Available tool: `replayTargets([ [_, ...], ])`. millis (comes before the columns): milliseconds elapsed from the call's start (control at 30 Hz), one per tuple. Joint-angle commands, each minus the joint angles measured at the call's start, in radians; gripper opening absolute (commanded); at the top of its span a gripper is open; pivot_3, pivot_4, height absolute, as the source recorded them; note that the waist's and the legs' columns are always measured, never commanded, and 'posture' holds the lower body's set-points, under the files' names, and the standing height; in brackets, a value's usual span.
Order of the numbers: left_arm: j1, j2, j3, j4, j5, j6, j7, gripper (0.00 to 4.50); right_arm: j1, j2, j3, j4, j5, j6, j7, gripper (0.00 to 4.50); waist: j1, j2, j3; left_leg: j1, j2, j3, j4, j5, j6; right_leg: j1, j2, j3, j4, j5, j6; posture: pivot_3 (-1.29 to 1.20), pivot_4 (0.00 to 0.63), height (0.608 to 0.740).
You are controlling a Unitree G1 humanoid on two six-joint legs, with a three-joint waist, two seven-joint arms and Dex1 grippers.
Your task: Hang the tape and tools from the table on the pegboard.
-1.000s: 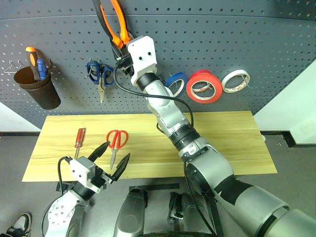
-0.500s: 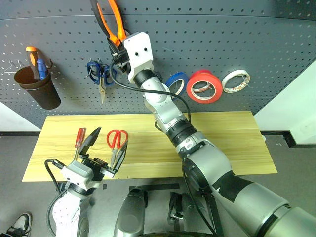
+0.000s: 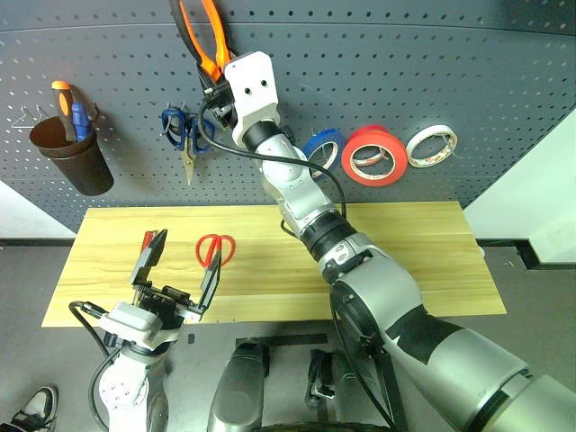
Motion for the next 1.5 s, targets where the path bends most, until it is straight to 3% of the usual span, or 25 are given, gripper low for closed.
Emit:
replayTargets([
  [33, 0.013, 0.012, -0.006, -0.023, -0.013, -0.02, 0.004, 4.5, -0.043, 0.01, -0.02, 0.001, 0.001, -0.033, -0.016, 2.17, 0.0, 0.0, 0.0, 0.0, 0.0, 0.0, 0.0, 0.0, 0.0, 0.0, 0.0, 0.0, 0.0, 0.0, 0.0, 0.43, 0.153, 0.676],
  [1100, 0.059, 0.049, -0.021, -0.05, -0.028, -0.01, 0.013, 4.5, -0.073, -0.045, -0.039, 0.08, -0.055, -0.012, -0.17, 2.17, 0.028, 0.0, 0.0, -0.002, 0.0, 0.0, 0.01, -0.001, 0.002, -0.003, 0.0, 0.0, 0.008, -0.003, 0.003, 0.43, 0.165, 0.676],
  [1500, 0.043, 0.06, -0.014, -0.038, -0.029, -0.006, 0.014, 4.5, -0.035, -0.045, -0.037, 0.05, -0.06, -0.001, -0.186, 2.17, 0.027, 0.0, 0.0, -0.019, 0.001, -0.001, 0.024, -0.002, 0.003, -0.017, 0.0, 0.0, 0.017, -0.003, 0.0, 0.42, 0.167, 0.676],
])
